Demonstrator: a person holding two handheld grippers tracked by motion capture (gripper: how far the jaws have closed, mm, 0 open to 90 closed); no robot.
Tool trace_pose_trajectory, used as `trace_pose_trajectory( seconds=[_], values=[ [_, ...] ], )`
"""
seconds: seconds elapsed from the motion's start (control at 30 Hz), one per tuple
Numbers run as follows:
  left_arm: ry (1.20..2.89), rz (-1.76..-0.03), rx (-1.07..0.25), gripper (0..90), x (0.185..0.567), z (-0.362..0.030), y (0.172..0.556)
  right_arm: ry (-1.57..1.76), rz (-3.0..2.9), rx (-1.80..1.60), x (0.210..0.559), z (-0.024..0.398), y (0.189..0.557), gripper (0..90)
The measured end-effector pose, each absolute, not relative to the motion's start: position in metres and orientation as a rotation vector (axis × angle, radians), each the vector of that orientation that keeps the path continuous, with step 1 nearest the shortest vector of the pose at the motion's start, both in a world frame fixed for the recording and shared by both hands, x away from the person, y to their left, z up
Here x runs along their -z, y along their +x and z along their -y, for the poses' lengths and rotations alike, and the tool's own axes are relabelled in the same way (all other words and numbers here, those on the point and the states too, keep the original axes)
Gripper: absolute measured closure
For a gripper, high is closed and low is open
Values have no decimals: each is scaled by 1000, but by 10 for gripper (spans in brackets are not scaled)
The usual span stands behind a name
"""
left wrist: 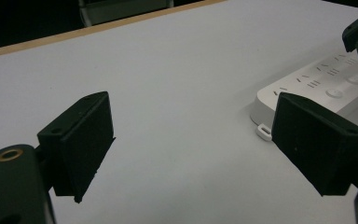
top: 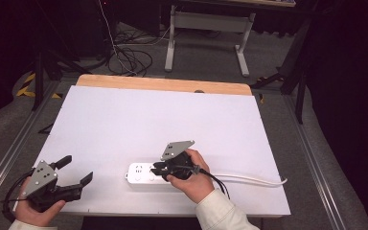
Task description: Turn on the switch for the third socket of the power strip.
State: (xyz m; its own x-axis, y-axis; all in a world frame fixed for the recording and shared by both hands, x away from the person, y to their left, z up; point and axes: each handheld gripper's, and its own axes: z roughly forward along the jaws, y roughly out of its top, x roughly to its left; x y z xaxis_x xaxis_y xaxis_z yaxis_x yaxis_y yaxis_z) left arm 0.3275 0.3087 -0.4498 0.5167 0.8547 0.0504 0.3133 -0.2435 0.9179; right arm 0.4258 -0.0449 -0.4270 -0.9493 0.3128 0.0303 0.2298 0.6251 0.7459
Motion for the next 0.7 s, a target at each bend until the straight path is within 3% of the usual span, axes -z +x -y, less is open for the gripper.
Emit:
trace_pose_trajectory(
  seconds=[0.27,0.7],
  values=[
    [1800,-974,-709,137,450,-309,327,490,-2787,-1217,436,36,426,900],
    [1798,-972,-707,138,450,-308,328,486,-2814,-1188,444,28,425,900]
  ],
)
